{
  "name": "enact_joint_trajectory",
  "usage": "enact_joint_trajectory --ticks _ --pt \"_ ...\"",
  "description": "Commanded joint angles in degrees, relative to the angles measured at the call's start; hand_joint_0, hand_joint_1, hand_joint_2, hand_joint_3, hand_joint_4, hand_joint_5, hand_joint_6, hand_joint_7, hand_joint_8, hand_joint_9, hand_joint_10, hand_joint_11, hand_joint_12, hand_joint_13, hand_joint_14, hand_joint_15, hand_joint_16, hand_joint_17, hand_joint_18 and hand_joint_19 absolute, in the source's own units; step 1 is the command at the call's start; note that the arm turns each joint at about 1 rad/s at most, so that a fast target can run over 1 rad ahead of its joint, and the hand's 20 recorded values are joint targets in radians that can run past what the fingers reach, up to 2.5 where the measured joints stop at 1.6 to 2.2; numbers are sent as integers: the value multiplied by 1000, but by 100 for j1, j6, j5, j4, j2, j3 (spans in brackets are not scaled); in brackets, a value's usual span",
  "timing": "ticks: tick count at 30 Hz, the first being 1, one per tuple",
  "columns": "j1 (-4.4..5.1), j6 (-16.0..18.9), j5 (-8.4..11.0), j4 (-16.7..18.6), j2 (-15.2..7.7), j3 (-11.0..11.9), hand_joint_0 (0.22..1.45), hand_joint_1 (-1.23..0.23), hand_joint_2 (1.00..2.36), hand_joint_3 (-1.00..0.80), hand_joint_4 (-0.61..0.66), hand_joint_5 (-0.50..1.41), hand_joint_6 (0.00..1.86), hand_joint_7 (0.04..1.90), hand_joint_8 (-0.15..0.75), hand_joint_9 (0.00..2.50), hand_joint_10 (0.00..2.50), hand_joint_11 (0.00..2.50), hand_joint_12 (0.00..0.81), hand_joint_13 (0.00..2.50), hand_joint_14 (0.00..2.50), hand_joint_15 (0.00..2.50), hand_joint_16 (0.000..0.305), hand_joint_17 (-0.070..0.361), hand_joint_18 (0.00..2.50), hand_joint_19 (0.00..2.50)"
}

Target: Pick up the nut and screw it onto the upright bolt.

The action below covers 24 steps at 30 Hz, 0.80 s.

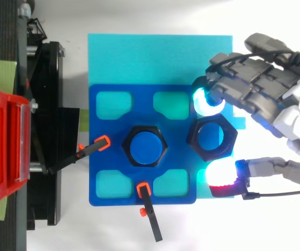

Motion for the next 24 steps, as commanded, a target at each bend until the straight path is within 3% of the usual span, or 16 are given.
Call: enact_joint_trajectory --ticks 1,3,6,12,16,18,24 --pt "-68 1 -134 -126 102 49 541 -681 1000 -500 223 -130 501 1271 290 644 4 135 360 533 0 20 48 108 557 211" --pt "-77 1 -160 -152 102 76 540 -681 1000 -500 224 -130 501 1271 293 644 4 141 359 536 0 24 48 108 557 214" --pt "-174 10 -309 -302 93 234 540 -680 1000 -500 224 -130 501 1272 290 645 4 135 359 537 0 20 48 108 558 211" --pt "-367 1 -784 -302 93 568 541 -679 1000 -500 226 -128 501 1273 292 649 4 139 358 539 0 31 48 108 560 210" --pt "-490 10 -1136 41 93 691 541 -677 1000 -500 226 -128 501 1275 293 649 4 141 358 543 0 29 48 107 561 221" --pt "-525 -16 -1329 516 93 682 540 -678 1000 -500 233 -128 501 1274 293 656 4 144 359 543 0 27 48 107 561 221" --pt "-560 -157 -1452 770 49 691 540 -676 1000 -500 232 -127 501 1271 293 657 6 136 358 551 0 33 48 107 564 224"
